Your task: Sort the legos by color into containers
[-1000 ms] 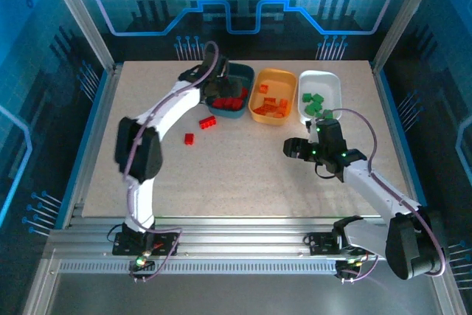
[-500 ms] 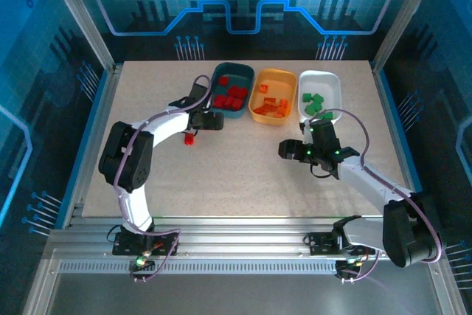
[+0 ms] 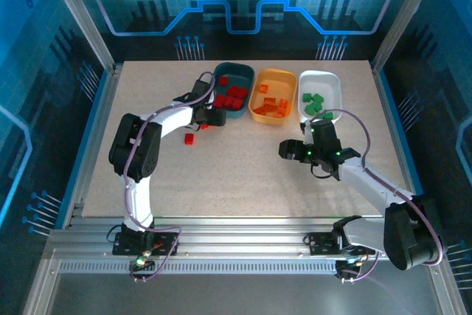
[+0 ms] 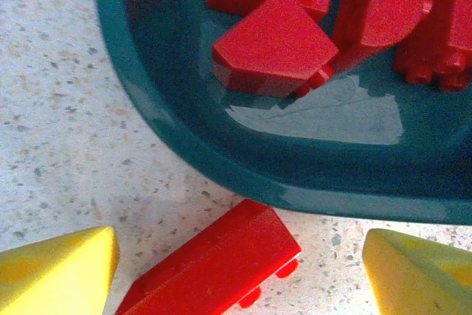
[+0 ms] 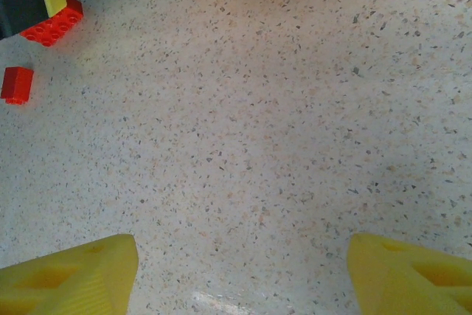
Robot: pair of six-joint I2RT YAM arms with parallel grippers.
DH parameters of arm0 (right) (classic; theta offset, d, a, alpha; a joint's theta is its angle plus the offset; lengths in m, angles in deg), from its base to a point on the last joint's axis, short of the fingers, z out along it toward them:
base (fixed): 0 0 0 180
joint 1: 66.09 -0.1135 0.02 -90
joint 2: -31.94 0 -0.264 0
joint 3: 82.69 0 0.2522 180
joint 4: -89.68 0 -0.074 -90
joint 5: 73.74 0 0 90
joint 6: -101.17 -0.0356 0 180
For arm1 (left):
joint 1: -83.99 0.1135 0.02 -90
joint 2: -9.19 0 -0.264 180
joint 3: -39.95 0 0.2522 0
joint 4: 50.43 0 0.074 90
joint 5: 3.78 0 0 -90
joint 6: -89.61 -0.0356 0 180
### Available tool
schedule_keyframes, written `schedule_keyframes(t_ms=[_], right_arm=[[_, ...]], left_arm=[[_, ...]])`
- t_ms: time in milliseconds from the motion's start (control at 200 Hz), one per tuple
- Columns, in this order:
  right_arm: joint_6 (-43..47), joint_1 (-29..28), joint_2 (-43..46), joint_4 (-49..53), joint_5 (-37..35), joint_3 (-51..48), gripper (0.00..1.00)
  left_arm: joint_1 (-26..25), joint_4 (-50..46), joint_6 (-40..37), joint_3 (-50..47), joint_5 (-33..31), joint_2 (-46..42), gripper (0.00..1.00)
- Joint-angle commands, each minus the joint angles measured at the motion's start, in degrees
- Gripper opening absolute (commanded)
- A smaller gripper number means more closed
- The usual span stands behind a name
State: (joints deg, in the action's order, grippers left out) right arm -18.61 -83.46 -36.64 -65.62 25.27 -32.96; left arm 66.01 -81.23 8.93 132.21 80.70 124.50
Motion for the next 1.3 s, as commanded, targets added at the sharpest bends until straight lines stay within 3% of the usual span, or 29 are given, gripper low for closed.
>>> schedule_keyframes(t_ms=[0,300,455,755,955,1086,1191,1296], right_arm=[[-0.36,-0.89,1.15,0.84,-0.57,0.29,0.76],[-0.21,-0.89,1.80,1.10,-1.02,-0.63,0.76],[-0.45,-0.99,1.94,0.80,-0.84,-0.76,0.76],[-0.37,-1.16,4.11,1.97,-1.52,-1.56,0.76],[-0.28,-1.18,4.51,2.08,-1.90,-1.93,0.76],[-0.54,-1.27,3.59,1.37,-1.72,-1.87,0.76],[-0.64,-1.36,2.43,0.76,-1.59,-1.25,0.76],[-1.06,-1.41,1.79,0.49,-1.29,-0.64,0.76]], left_arm=[[-1.30,1.56,1.58,-2.11,2.62,-0.33,0.82],[-4.18,1.21,3.25,-6.16,-0.58,-1.78,0.70],[-4.26,-0.25,4.89,-4.56,-4.69,0.03,0.54],[-5.31,-2.29,5.79,-2.69,-6.93,0.22,0.34],[-8.86,-1.83,4.51,-10.37,-11.34,-8.81,0.25],[-11.53,-2.85,5.63,-13.63,-12.39,-17.67,0.25],[-11.56,-2.83,6.03,-10.48,-11.81,-20.36,0.27],[-10.57,-3.82,4.95,-1.55,-10.26,-14.58,0.27]])
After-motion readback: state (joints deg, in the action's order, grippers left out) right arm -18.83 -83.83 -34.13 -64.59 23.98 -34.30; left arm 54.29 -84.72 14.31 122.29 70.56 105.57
